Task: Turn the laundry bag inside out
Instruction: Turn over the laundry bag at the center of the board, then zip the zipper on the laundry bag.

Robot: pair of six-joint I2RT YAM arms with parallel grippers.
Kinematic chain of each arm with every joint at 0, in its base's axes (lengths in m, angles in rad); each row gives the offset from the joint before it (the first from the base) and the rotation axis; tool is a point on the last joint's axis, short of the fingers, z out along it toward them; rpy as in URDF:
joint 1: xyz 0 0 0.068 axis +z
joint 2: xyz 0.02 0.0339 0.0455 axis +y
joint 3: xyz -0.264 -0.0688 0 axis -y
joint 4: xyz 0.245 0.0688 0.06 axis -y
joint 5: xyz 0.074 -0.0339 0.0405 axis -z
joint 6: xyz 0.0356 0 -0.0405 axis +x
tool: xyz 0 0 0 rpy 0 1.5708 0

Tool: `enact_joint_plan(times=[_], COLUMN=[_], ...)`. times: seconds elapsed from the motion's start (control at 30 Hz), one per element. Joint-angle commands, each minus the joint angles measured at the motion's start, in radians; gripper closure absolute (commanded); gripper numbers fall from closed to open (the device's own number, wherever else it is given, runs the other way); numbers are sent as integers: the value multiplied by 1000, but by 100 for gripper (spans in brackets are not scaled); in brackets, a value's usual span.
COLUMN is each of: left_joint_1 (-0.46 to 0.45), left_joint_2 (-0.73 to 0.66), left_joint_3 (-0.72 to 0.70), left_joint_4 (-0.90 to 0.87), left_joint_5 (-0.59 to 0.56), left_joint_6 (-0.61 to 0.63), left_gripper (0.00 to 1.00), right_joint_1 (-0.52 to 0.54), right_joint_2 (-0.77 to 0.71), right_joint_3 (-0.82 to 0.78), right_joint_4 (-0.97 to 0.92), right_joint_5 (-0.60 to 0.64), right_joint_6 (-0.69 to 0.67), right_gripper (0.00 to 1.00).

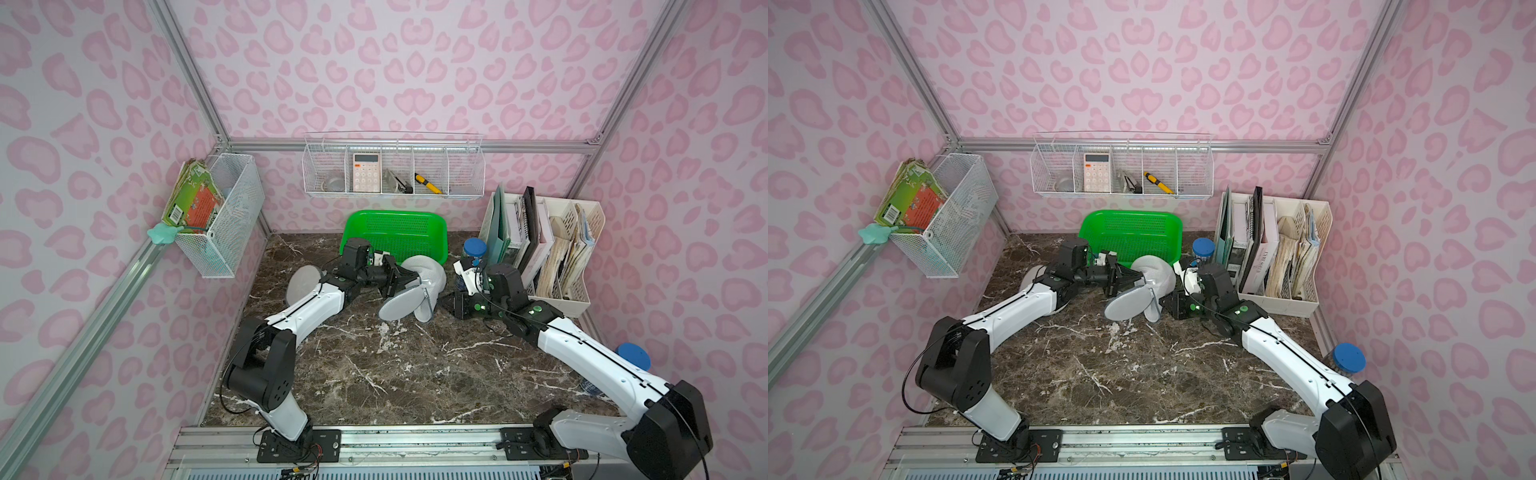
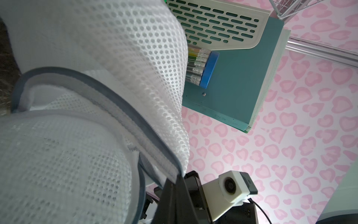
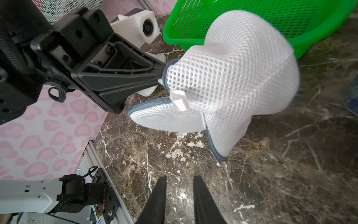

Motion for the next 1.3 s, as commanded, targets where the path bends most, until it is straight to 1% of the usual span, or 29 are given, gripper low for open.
enact_joint_plan(times=[0.0,0.07,0.2,0.33,0.43,0.53,0.6,0.67,0.83,0.9,1.03,1.27], left_joint_1=[0,-1,-2,-2,-2,-2,-2,-2,-2,-2,-2,-4], left_joint_2=[-9,-8,-4,-5,-4,-5,-8,-10,-12,-14,-17,-21], left_joint_3=[-8,-11,-14,-21,-37,-50,-58,-61,-67,-70,-74,-75], left_joint_4=[-13,-12,-18,-34,-19,4,14,16,20,19,22,22], left_joint_5=[30,37,35,15,1,-9,-20,-26,-26,-25,-25,-24], left_joint_6=[25,19,6,-22,-60,-93,-112,-125,-133,-130,-130,-128], left_gripper=[100,100,100,100,100,100,100,100,100,100,100,100], right_joint_1=[-2,-1,-2,13,41,62,72,77,71,59,33,20], right_joint_2=[30,57,106,128,133,136,136,130,99,95,97,127], right_joint_3=[11,24,51,59,44,9,-14,-48,-114,-129,-147,-128], right_joint_4=[52,49,24,49,67,114,134,167,234,250,271,292], right_joint_5=[-54,-58,-45,-66,-52,-51,-30,-12,30,23,5,-12], right_joint_6=[20,11,-10,10,29,81,123,166,242,258,276,275], right_gripper=[72,72,68,70,70,69,65,64,63,62,63,70])
